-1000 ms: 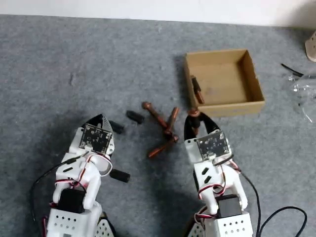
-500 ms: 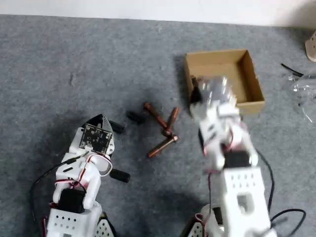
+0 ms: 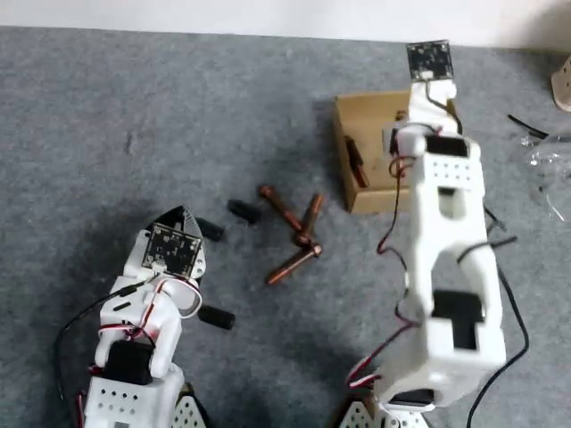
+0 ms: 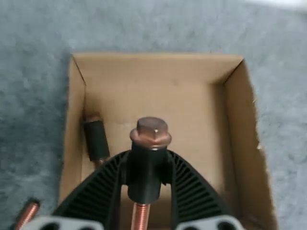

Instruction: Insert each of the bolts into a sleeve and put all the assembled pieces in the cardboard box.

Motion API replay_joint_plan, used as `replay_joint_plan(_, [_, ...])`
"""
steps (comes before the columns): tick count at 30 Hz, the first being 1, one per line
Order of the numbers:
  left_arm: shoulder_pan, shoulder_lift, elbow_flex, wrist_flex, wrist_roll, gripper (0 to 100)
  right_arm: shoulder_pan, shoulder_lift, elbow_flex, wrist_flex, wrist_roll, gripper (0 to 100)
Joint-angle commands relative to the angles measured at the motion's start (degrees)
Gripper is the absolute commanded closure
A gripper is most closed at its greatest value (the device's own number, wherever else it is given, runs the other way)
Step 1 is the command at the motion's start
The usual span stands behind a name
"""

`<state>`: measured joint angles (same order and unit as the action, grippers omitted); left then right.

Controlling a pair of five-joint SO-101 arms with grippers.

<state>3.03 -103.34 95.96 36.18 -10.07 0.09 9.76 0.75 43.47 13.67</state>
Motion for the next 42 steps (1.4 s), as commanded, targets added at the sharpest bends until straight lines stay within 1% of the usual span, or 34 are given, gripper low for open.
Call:
replay_joint_plan(1, [-0.4, -0.7, 1.2, -1.5, 0.3, 99, 0.7, 3.5, -8.1, 2.2, -0.8, 99.4])
replay_joint_plan(5, [-0.4, -0.7, 1.2, -1.5, 0.3, 99, 0.7, 7.3, -9.6, 2.9, -0.8, 99.3])
replay_joint_plan(13, [-0.4, -0.7, 1.2, -1.5, 0.3, 99, 0.6, 7.9, -9.5, 2.9, -0.4, 98.1])
replay_joint_plan(14, [-0.4, -0.7, 1.2, -1.5, 0.3, 99, 0.3, 7.9, -9.5, 2.9, -0.4, 96.3])
replay_joint_plan(18, [-0.4, -0.7, 1.2, -1.5, 0.3, 99, 0.0, 7.9, -9.3, 3.3, -0.4, 83.2])
replay_joint_plan(20, [-0.4, -0.7, 1.2, -2.1, 0.3, 99, -0.3, 7.9, -9.4, 5.4, -0.4, 79.7])
replay_joint_plan(25, [-0.4, -0.6, 1.2, -2.3, 0.3, 99, -1.5, 7.2, -10.6, 12.9, -0.5, 79.5])
replay_joint_plan(28, [-0.4, -0.7, 1.2, -2.3, 0.3, 99, -3.0, 4.1, -12.4, 17.5, -0.6, 79.6])
replay_joint_plan(32, [-0.6, -0.7, 1.2, -2.3, 0.3, 99, -6.8, -2.8, -12.4, 22.5, -0.7, 79.6])
replay_joint_plan(37, [-3.7, -0.7, 1.2, -3.6, 0.7, 99, -14.8, -12.4, -10.2, 28.4, -0.4, 79.6])
replay_joint_plan(42, [-6.4, -0.7, 1.0, -4.0, 3.9, 99, -24.3, -20.2, -2.0, 28.5, -0.7, 79.6])
